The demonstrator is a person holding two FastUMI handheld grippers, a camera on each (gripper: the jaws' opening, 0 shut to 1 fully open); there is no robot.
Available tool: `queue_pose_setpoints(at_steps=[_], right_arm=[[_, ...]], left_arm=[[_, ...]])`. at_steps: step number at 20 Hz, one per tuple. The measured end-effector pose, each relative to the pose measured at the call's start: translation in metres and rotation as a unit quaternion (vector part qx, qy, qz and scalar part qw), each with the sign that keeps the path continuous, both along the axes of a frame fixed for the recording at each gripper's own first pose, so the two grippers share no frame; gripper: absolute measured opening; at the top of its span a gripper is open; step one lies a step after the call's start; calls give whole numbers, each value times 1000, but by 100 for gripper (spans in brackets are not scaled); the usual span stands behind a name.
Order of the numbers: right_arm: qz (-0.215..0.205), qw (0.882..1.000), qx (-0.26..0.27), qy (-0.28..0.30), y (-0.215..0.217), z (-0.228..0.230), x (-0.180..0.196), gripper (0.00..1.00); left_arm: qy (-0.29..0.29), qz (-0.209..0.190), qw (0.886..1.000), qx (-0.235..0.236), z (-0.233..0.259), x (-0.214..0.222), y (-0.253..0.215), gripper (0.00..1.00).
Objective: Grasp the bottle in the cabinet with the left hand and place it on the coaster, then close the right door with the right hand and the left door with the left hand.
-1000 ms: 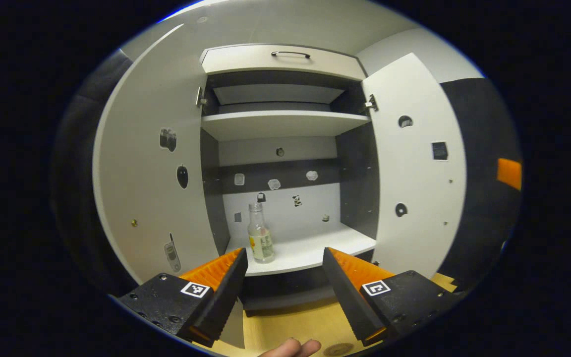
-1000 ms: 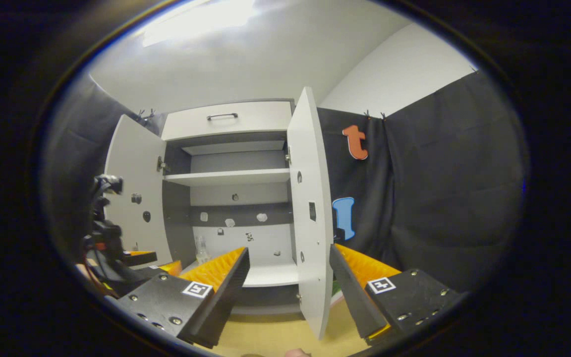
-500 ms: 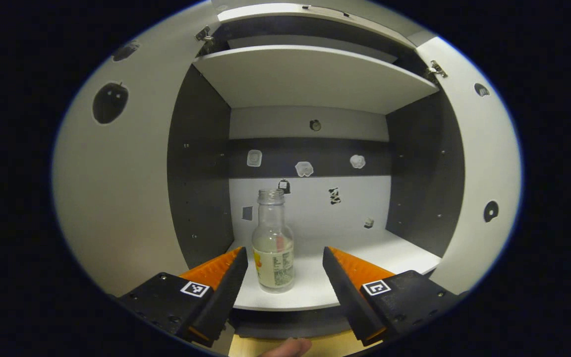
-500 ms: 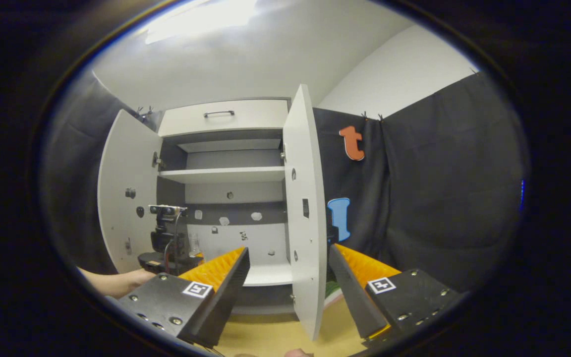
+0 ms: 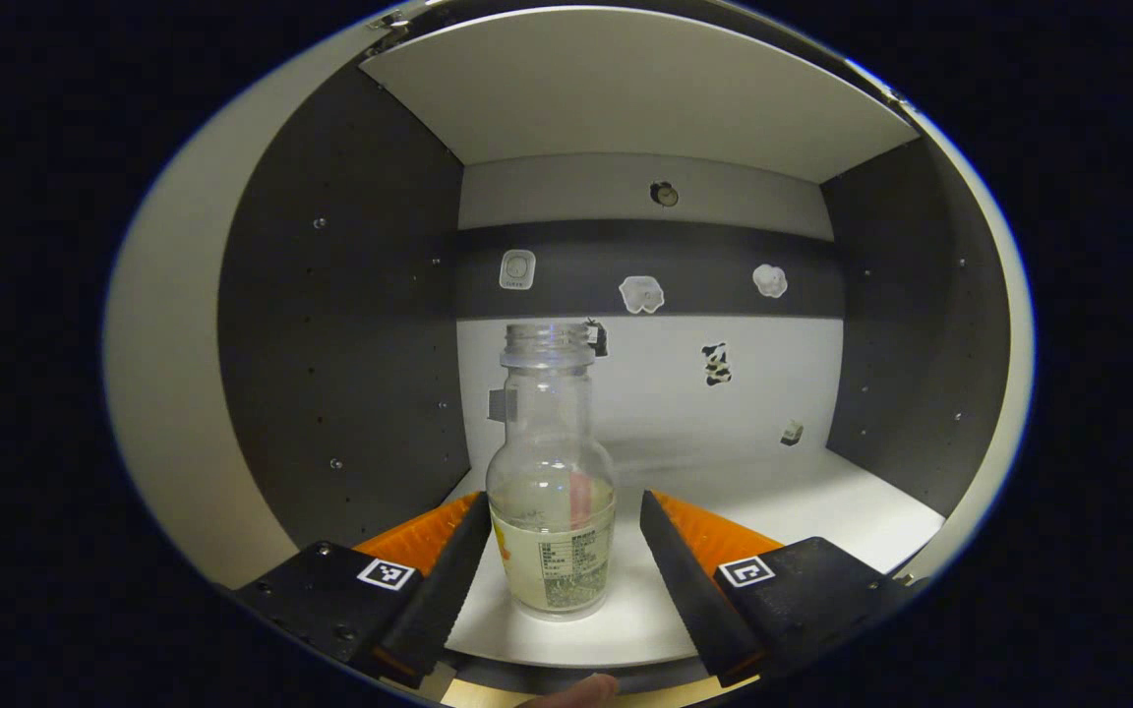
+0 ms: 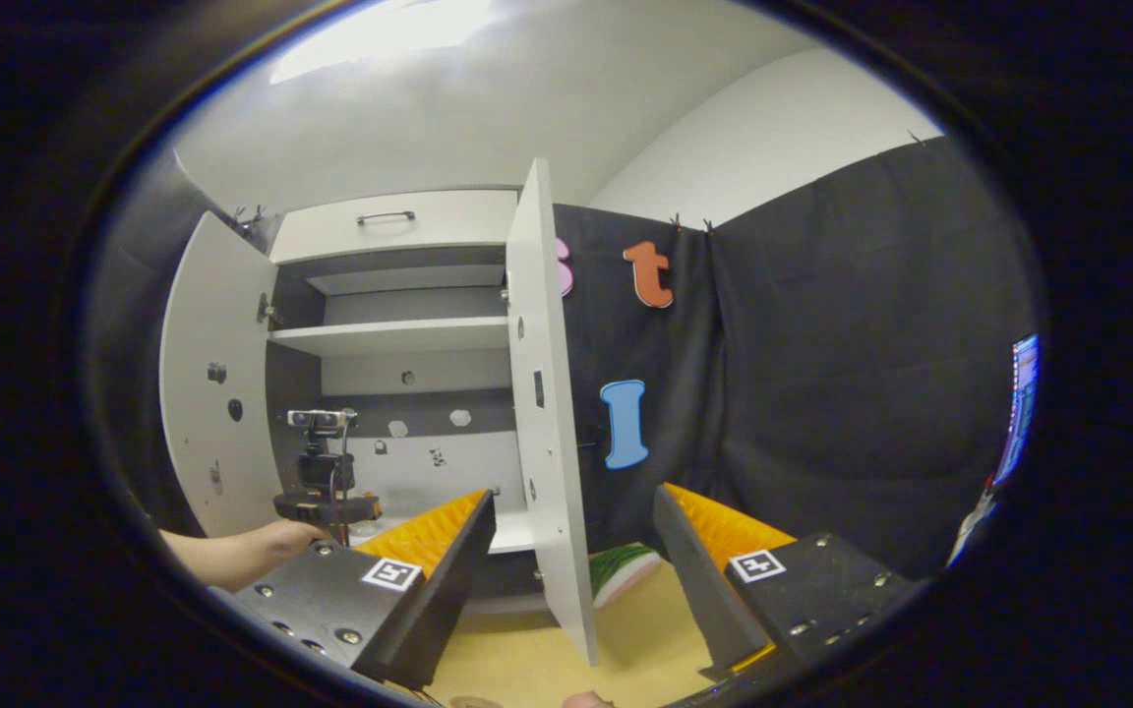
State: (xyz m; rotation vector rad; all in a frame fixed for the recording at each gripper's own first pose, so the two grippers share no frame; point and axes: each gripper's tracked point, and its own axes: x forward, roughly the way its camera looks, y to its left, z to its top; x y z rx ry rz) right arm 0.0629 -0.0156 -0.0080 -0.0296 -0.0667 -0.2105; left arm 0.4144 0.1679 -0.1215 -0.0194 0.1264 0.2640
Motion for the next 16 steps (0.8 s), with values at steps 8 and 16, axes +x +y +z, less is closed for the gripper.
queue_pose_setpoints(at_steps=[8,16], right_arm=[[-3,1000,4,5,-12,-7,-24,100],[16,1000,12,0,-6,-6,-55,100]], left_arm=[[-4,-23,1000,-3,16,-17,-9,78],[-30,-73,996,-49,51,-105,-41,78]])
